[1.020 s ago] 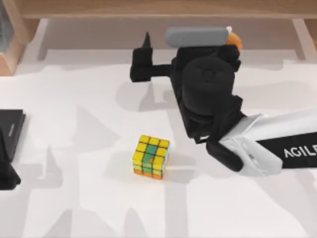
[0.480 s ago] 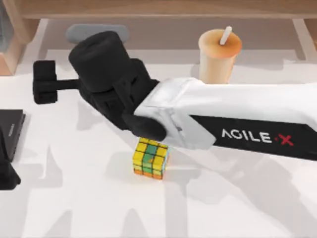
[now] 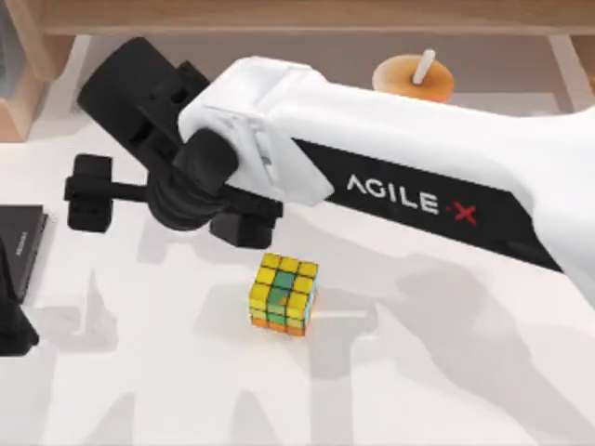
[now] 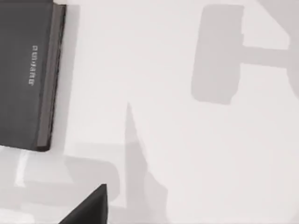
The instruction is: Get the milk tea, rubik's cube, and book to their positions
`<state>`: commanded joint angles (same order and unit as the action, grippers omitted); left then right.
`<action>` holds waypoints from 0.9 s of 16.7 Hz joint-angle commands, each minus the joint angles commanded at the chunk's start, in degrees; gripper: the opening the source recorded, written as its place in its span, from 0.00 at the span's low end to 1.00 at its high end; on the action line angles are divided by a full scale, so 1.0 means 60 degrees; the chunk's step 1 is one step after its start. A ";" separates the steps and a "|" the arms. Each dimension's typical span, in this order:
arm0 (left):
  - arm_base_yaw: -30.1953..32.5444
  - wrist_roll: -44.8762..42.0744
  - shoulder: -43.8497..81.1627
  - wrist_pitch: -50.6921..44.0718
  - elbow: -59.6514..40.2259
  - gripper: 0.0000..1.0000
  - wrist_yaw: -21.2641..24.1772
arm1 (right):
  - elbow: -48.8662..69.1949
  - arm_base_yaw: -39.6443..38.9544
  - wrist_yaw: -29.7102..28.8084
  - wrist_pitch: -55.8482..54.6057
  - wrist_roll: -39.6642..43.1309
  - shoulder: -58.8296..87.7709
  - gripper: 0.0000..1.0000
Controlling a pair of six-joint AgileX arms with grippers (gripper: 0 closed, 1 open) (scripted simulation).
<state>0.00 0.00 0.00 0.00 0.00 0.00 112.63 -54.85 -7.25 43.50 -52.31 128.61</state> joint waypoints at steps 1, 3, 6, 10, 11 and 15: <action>0.0000 0.0000 0.0000 0.0000 0.0000 1.00 0.0000 | 0.0406 0.0128 0.0190 0.0901 -0.0300 0.0199 1.00; 0.0000 0.0000 0.0000 0.0000 0.0000 1.00 0.0000 | 0.1130 0.0403 0.0521 0.2602 -0.0828 0.0566 1.00; 0.0000 0.0000 0.0000 0.0000 0.0000 1.00 0.0000 | 0.2009 0.0833 0.0890 0.4731 -0.1435 0.1023 1.00; 0.0000 0.0000 0.0000 0.0000 0.0000 1.00 0.0000 | 0.2695 0.1262 0.1138 0.6253 -0.1891 0.1410 1.00; 0.0000 0.0000 0.0000 0.0000 0.0000 1.00 0.0000 | 0.2736 0.1315 0.1155 0.6367 -0.1922 0.1433 1.00; 0.0000 0.0000 0.0000 0.0000 0.0000 1.00 0.0000 | 0.2746 0.1327 0.1159 0.6394 -0.1930 0.1438 1.00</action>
<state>0.00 0.00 0.00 0.00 0.00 0.00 129.10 -46.88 -0.30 81.86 -63.89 137.24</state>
